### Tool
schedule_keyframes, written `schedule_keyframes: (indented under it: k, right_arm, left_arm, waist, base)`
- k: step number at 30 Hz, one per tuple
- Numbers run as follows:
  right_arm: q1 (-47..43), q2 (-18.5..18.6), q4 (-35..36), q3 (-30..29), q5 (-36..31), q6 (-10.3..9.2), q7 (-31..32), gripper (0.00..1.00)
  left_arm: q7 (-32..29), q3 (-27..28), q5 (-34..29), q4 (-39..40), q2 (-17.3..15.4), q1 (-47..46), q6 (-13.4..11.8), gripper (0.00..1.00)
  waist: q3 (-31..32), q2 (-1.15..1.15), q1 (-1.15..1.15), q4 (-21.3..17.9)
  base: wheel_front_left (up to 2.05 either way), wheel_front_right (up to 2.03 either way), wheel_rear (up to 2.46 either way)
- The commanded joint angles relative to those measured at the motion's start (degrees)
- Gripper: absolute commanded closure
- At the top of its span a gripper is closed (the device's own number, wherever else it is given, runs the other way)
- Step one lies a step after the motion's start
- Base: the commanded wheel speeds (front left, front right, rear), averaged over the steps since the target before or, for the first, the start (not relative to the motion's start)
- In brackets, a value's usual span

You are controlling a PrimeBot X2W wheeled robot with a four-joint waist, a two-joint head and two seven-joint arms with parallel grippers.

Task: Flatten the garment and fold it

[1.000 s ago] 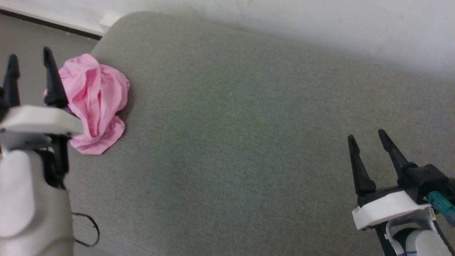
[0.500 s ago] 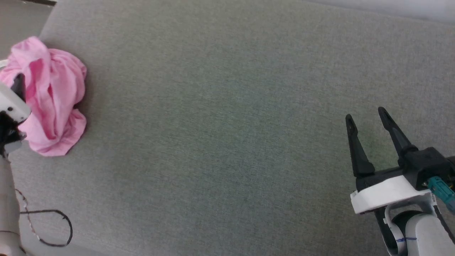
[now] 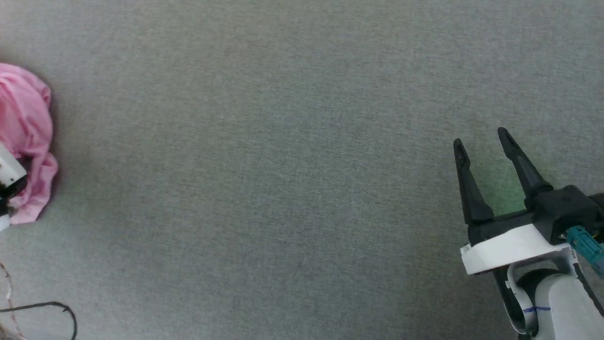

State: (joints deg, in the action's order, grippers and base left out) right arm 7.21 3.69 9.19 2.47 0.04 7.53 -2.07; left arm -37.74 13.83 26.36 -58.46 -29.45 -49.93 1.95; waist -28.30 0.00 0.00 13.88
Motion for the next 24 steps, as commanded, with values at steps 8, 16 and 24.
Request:
schedule_keyframes:
  k: [8,16,24]
  right_arm:
    - [1.36,-0.02,-1.56,0.3,0.75,-0.04,-1.24,0.0]
    - [-0.17,-0.57,-4.52,-0.74,1.67,-0.04,-3.17,0.0]
    - [-2.71,-0.78,-7.05,-2.12,4.29,-0.04,-5.04,0.0]
  left_arm:
    - [4.62,-2.44,-2.63,-1.78,-2.06,0.08,0.57,1.0]
    - [20.56,-7.03,-8.02,-0.72,-5.19,-6.5,1.45,1.0]
    - [40.29,-13.84,-13.67,1.48,-3.1,-13.67,3.24,1.0]
  waist:
    - [2.18,0.0,0.0,-0.96]
    - [9.75,0.0,0.0,0.24]
    - [17.68,0.0,0.0,0.02]
  base:
    - [0.0,0.0,0.0]
    - [0.0,0.0,0.0]
    - [0.0,0.0,0.0]
